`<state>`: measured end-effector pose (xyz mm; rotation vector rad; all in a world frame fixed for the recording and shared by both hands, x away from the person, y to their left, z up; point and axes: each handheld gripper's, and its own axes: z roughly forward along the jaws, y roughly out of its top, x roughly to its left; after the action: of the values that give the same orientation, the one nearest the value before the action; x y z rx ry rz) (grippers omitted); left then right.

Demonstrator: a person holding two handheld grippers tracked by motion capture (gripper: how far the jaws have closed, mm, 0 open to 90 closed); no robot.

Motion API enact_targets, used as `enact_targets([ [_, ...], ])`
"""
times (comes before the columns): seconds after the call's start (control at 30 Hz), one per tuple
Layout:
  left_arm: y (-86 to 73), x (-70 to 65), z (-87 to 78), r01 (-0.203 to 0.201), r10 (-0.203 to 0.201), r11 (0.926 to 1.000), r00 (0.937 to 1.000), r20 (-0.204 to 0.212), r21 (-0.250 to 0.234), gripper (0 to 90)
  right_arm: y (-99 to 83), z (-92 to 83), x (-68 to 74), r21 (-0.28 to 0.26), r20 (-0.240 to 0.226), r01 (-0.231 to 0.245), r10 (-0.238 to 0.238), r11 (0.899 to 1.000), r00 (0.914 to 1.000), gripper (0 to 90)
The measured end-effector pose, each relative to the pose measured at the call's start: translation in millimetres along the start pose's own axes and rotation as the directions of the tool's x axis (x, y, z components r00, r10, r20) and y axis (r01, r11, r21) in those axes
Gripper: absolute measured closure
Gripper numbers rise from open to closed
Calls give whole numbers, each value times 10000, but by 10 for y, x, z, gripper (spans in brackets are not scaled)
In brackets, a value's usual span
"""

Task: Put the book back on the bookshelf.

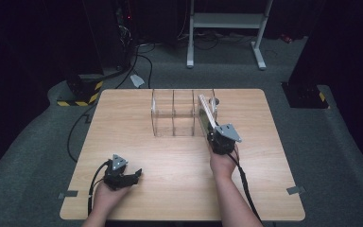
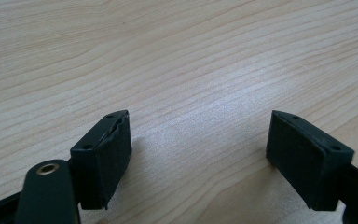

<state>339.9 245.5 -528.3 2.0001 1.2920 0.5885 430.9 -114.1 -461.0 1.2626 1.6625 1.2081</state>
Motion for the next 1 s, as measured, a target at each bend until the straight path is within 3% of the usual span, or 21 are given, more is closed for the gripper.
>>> enact_targets([
  [0.47, -1, -2, 0, 25, -25, 10000, 10000, 9, -6, 222, -67, -27, 1, 115, -10, -99, 99, 9999, 10000, 735],
  [0.73, -1, -2, 0, 23, -23, 10000, 10000, 10, -4, 222, -74, -22, -16, 280, -138, -359, 363, 9990, 9992, 627],
  [0.83, -2, -3, -1, 24, -24, 10000, 10000, 9, -6, 222, -104, 6, -25, 432, -61, -468, 471, 9980, 9989, 631],
  [1.0, -2, -3, -1, 27, -27, 10000, 10000, 7, -8, 223, -131, 37, -38, 536, 35, -590, 589, 9968, 9983, 718],
])
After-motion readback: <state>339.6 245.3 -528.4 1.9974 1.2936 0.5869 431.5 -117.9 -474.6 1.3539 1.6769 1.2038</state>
